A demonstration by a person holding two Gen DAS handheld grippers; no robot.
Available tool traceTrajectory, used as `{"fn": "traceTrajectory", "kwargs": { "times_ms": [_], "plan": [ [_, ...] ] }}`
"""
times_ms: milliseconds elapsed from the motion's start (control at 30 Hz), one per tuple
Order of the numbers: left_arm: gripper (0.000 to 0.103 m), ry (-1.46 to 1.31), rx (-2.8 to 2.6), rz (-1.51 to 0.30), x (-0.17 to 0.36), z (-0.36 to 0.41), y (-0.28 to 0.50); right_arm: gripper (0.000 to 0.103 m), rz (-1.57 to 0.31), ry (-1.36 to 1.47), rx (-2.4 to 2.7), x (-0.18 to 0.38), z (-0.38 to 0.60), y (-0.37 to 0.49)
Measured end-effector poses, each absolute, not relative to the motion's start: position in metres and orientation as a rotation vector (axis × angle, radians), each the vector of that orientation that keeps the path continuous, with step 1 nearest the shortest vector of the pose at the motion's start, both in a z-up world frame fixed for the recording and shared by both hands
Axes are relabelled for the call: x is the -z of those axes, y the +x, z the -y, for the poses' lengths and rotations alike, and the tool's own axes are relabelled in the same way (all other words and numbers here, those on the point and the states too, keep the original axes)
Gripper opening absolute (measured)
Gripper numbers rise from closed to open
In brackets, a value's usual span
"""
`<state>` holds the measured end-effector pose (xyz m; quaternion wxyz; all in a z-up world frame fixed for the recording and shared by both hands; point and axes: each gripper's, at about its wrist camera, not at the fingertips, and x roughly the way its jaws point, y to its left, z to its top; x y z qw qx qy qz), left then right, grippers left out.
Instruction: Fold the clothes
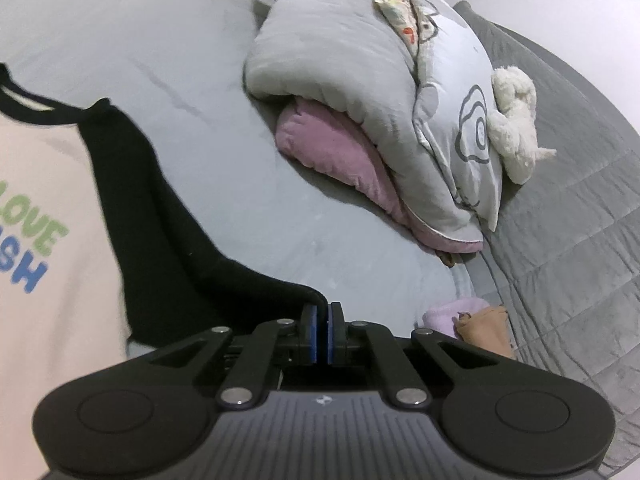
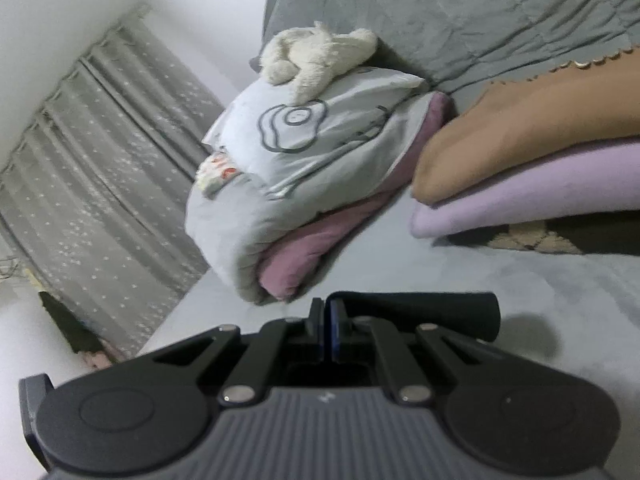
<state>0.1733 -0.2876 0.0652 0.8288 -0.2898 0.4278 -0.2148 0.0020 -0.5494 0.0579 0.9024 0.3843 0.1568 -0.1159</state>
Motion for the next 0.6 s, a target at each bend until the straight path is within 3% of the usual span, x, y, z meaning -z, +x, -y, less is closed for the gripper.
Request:
{"fn": "traceTrajectory", "kwargs": {
  "times_ms": [267,400,467,533,600],
  "plan": [
    [0.002,-0.574,0.449,-0.898,-0.057,0.298,0.195,0.004,-0.313,0.777,0.351,-0.055,0.571,-0.021],
    [0.002,-0.589,0.442,-0.906,-0.049,0.295,0.207,0.009,-0.327,0.764,0.403,-0.049,0.586,-0.025],
    [0.002,-0.593,0.424,-0.898,-0.047,0.291,0.209,0.016,-0.361,0.709,0.402,-0.044,0.582,-0.018],
    [0.002,-0.587,0.401,-0.889,-0.045,0.288,0.212,0.035,-0.394,0.653,0.4,-0.039,0.579,-0.012],
    [0.002,-0.588,0.383,-0.888,-0.043,0.286,0.215,0.042,-0.427,0.597,0.398,-0.035,0.575,-0.006]
  ]
}}
